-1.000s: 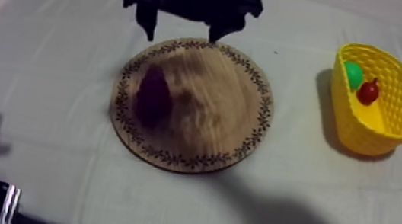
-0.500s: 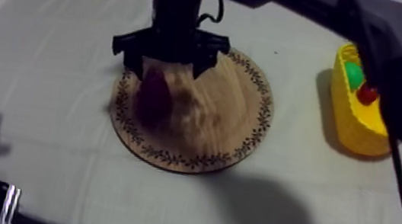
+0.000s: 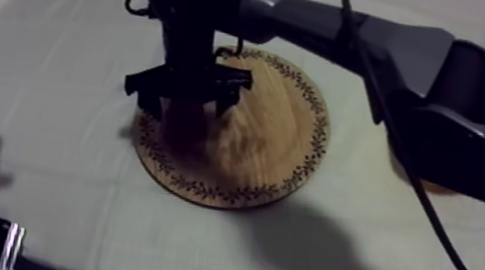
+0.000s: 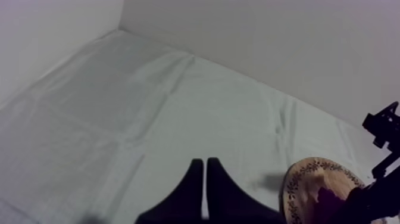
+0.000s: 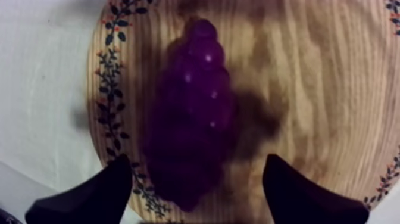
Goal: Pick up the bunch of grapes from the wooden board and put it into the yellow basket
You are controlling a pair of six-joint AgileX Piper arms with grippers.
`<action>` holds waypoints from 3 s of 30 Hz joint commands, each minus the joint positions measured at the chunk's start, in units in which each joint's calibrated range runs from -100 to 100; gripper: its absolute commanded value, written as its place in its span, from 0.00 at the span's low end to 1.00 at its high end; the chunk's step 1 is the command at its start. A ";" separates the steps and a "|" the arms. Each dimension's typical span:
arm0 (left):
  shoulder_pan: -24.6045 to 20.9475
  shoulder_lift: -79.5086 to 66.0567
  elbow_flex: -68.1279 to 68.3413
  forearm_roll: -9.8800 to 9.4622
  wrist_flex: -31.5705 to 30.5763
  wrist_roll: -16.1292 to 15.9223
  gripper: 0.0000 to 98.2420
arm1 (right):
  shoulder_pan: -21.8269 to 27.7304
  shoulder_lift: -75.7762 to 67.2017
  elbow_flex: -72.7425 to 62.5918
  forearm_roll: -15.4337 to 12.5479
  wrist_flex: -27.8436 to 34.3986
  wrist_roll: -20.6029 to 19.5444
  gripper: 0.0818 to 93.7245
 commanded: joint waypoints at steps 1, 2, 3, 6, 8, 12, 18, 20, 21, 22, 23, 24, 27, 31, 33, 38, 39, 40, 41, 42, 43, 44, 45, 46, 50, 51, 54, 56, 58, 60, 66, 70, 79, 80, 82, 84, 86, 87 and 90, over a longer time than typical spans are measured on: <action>0.02 0.02 -0.04 0.01 0.00 0.00 0.00 | 0.05 1.48 -2.59 -0.04 -0.02 -0.09 0.65; 0.02 0.02 -0.04 0.01 0.00 0.00 0.00 | 0.13 2.16 -3.56 -0.06 0.00 -0.11 0.65; 0.02 0.02 -0.04 0.01 0.00 0.00 0.00 | 0.23 2.80 -4.43 -0.09 0.01 -0.12 0.65; 0.02 0.02 -0.04 0.01 0.00 0.00 0.00 | 0.51 4.52 -6.37 -0.10 0.03 -0.15 0.64; 0.02 0.02 -0.04 0.01 0.00 0.00 0.00 | 0.64 5.50 -7.19 -0.04 0.04 -0.17 0.64; 0.02 0.02 -0.04 0.01 0.00 0.00 0.00 | 0.83 6.95 -7.79 -0.21 -0.02 0.18 0.60; 0.02 0.02 -0.04 0.01 0.00 0.00 0.00 | 1.09 7.91 -7.42 -0.91 -0.11 1.38 0.44; 0.02 0.02 -0.04 0.01 0.00 0.00 0.00 | 1.16 7.96 -7.39 -0.97 -0.18 1.52 0.38; 0.02 0.02 -0.04 0.01 0.00 0.00 0.00 | 1.18 7.91 -7.35 -0.96 -0.23 1.57 0.36; 0.02 0.02 -0.04 0.01 0.00 0.00 0.00 | 1.19 7.83 -7.25 -0.93 -0.30 1.60 0.34; 0.02 0.02 -0.04 0.01 0.00 0.00 0.00 | 1.20 7.69 -7.08 -0.90 -0.34 1.63 0.33; 0.02 0.02 -0.04 0.01 0.00 0.00 0.00 | 1.21 7.52 -6.87 -0.88 -0.37 1.66 0.31; 0.02 0.02 -0.04 0.01 0.00 0.00 0.00 | 1.22 6.56 -5.78 -0.83 -0.48 1.74 0.30; 0.02 0.02 -0.04 0.01 0.00 0.00 0.00 | 1.22 3.72 -3.13 -0.82 -1.13 1.90 0.29; 0.02 0.02 -0.04 0.01 0.00 0.00 0.00 | 1.22 1.69 -1.99 -0.94 -1.24 2.07 0.29; 0.02 0.02 -0.04 0.01 0.00 0.00 0.00 | 1.23 -4.61 -0.41 -1.47 -0.76 2.58 0.29; 0.02 0.02 -0.04 0.01 0.00 0.00 0.00 | 1.23 -5.96 -0.13 -1.50 -0.71 2.63 0.29; 0.02 0.02 -0.04 0.01 0.00 0.00 0.00 | 1.23 -7.28 0.17 -1.49 -0.68 2.65 0.29; 0.02 0.02 -0.04 0.01 0.00 0.00 0.00 | 1.25 -8.59 0.55 -1.50 -0.66 2.66 0.30; 0.02 0.02 -0.04 0.01 0.00 0.00 0.00 | 1.29 -9.91 0.98 -1.57 -0.66 2.72 0.30; 0.02 0.02 -0.04 0.01 0.00 0.00 0.00 | 1.38 -11.19 1.44 -1.67 -0.67 2.80 0.30; 0.02 0.02 -0.04 0.01 0.00 0.00 0.00 | 1.50 -12.45 1.90 -1.79 -0.70 2.88 0.30; 0.02 0.02 -0.04 0.01 0.00 0.00 0.00 | 1.65 -13.68 2.33 -1.92 -0.72 3.00 0.30; 0.02 0.02 -0.04 0.01 0.00 0.00 0.00 | 1.82 -14.85 2.69 -2.03 -0.76 3.11 0.30; 0.02 0.02 -0.04 0.01 0.00 0.00 0.00 | 2.46 -19.00 4.15 -2.41 -0.72 3.60 0.30; 0.02 0.02 -0.04 0.01 0.00 0.00 0.00 | 2.64 -19.93 4.70 -2.47 -0.73 3.72 0.30; 0.02 0.02 -0.04 0.01 0.00 0.00 0.00 | 3.44 -22.67 7.19 -2.64 -0.92 4.17 0.30; 0.02 0.02 -0.04 0.01 0.00 0.00 0.00 | 4.19 -24.44 9.44 -2.70 -1.20 4.55 0.30; 0.02 0.02 -0.04 0.01 0.00 0.00 0.00 | 5.13 -26.27 11.90 -2.65 -1.54 5.08 0.30; 0.02 0.02 -0.04 0.01 0.00 0.00 0.00 | 6.30 -28.16 14.44 -2.48 -1.80 5.78 0.30; 0.02 0.02 -0.04 0.01 0.00 0.00 0.00 | 11.23 -33.78 22.78 -1.51 -3.00 8.40 0.30; 0.02 0.02 -0.04 0.01 0.00 0.00 0.00 | 14.94 -37.12 29.36 -0.39 -4.32 10.31 0.31; 0.02 0.02 -0.04 0.01 0.00 0.00 0.00 | 23.07 -44.20 44.82 2.49 -8.18 14.29 0.31; 0.02 0.02 -0.04 0.01 0.00 0.00 0.00 | 23.91 -44.80 46.17 2.79 -8.47 14.69 0.31; 0.02 0.02 -0.04 0.01 0.00 0.00 0.00 | 25.60 -45.83 48.54 3.33 -9.12 15.41 0.31; 0.02 0.02 -0.04 0.01 0.00 0.00 0.00 | 27.20 -46.68 50.60 3.79 -9.81 16.04 0.31; 0.02 0.02 -0.04 0.01 0.00 0.00 0.00 | 28.66 -47.35 52.34 4.20 -10.48 16.61 0.31; 0.02 0.02 -0.04 0.01 0.00 0.00 0.00 | 29.32 -47.61 53.18 4.42 -10.80 16.86 0.32; 0.02 0.02 -0.04 0.01 0.00 0.00 0.00 | 31.09 -48.20 55.40 5.19 -11.54 17.52 0.32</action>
